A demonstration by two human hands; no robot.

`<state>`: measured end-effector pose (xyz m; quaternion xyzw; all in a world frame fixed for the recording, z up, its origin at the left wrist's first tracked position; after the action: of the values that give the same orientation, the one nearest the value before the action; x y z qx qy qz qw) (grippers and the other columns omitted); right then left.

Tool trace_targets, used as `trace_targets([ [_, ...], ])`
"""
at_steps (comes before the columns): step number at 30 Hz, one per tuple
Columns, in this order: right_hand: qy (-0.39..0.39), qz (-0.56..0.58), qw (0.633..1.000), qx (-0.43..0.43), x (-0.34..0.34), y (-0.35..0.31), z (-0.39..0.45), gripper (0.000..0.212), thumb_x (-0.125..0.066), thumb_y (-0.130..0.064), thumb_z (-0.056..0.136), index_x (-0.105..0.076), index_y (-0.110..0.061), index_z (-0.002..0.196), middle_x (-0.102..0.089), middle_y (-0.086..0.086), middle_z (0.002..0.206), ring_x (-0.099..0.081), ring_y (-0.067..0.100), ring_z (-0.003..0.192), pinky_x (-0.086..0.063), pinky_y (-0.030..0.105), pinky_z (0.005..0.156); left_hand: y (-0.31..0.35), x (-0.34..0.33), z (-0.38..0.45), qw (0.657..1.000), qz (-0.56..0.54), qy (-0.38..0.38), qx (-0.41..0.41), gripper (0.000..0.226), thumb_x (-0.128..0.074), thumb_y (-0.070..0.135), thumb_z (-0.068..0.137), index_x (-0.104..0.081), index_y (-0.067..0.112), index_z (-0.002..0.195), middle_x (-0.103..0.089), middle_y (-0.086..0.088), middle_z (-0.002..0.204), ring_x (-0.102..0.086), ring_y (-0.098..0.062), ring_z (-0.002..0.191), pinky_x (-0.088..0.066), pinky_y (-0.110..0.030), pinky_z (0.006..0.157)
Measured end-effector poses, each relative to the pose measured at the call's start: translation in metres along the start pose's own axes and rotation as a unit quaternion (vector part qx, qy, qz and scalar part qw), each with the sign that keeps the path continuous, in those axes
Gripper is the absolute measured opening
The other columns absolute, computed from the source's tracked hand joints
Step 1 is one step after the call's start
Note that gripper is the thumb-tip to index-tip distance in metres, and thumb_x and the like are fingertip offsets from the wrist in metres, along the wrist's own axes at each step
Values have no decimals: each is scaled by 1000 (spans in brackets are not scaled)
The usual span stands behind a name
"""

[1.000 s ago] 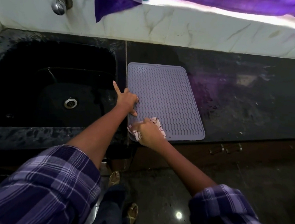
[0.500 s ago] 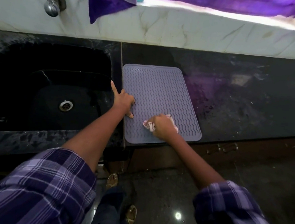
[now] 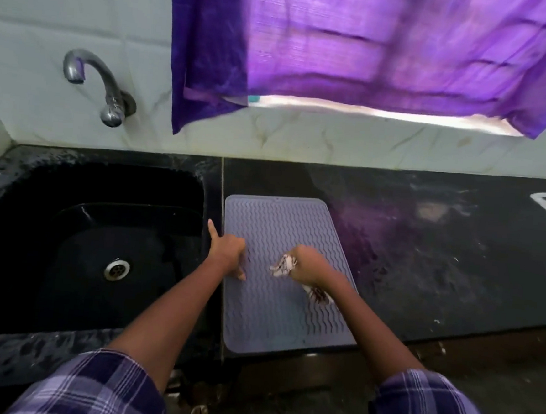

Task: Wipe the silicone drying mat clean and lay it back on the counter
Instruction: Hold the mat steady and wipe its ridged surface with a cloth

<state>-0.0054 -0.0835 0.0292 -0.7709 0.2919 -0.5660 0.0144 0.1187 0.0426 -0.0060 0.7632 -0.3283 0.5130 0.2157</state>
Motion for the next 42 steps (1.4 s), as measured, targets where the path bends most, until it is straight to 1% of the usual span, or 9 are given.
trace_targets([
  [6,64,-13,998,-21,25,0,81,30,-61,-14,87,-65,-12,117,-69,13,111,-63,30,105,-51,38,92,-18,12,53,998,3,61,29,36,-72,37,79,-65,14,106,-66,-4,110,-52,-22,119,2,-63,115],
  [12,180,-170,968,34,40,-12,162,37,-56,-15,89,-60,-25,124,-66,8,119,-58,29,110,-45,37,91,-34,25,111,997,44,56,0,73,-77,48,69,-53,14,128,-58,-3,130,-44,-20,133,10,-53,117],
  [17,118,-236,964,42,23,-20,213,35,-49,-17,94,-57,-21,128,-57,9,128,-50,29,118,-41,38,96,-38,28,139,991,121,-2,-58,85,-72,60,69,-50,14,137,-50,-2,142,-36,-18,140,11,-50,118],
  [21,98,-145,984,19,23,-13,217,31,-52,-21,93,-62,-10,121,-61,16,121,-56,35,113,-47,41,94,-43,31,144,993,99,-14,-69,67,-73,58,70,-59,19,123,-61,1,128,-48,-17,131,11,-50,119],
  [25,-39,-78,996,-37,13,-4,194,43,-56,-39,90,-63,-5,114,-64,19,118,-59,34,110,-46,42,97,-44,35,142,992,110,-6,-61,53,-71,56,73,-65,15,106,-69,0,111,-60,-17,111,10,-50,119],
  [29,-148,-125,981,-28,23,-5,188,33,-61,-21,87,-60,-4,115,-62,16,117,-58,30,112,-45,37,93,-43,34,142,991,111,16,-67,44,-66,48,81,-66,14,110,-68,1,108,-60,-18,111,10,-50,119],
  [33,39,-92,995,-2,55,-21,215,30,-66,-22,84,-64,-10,111,-68,14,109,-64,30,101,-51,38,87,-45,32,145,994,83,25,-64,45,-67,44,82,-66,15,116,-67,1,111,-56,-17,119,10,-50,119],
  [35,91,-148,985,19,49,-31,224,29,-60,-21,87,-65,-13,114,-67,14,113,-63,33,105,-50,40,89,-46,30,143,996,63,17,-67,66,-74,46,73,-57,16,130,-63,3,123,-49,-17,128,11,-50,120],
  [42,22,-59,998,31,17,-6,194,30,-60,-33,89,-65,-11,109,-67,12,113,-61,28,106,-46,39,95,-45,34,142,997,59,-5,-56,76,-78,60,59,-64,17,120,-67,1,118,-54,-16,125,13,-50,118],
])
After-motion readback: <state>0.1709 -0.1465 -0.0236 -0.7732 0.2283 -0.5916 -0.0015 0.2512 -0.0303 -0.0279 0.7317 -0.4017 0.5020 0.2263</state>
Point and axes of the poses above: each hand's wrist, its own z-axis towards the middle knuckle, its own x-axis out of the back of the hand, y = z × x, the point moved 2 cm from there along z, towards the middle knuckle
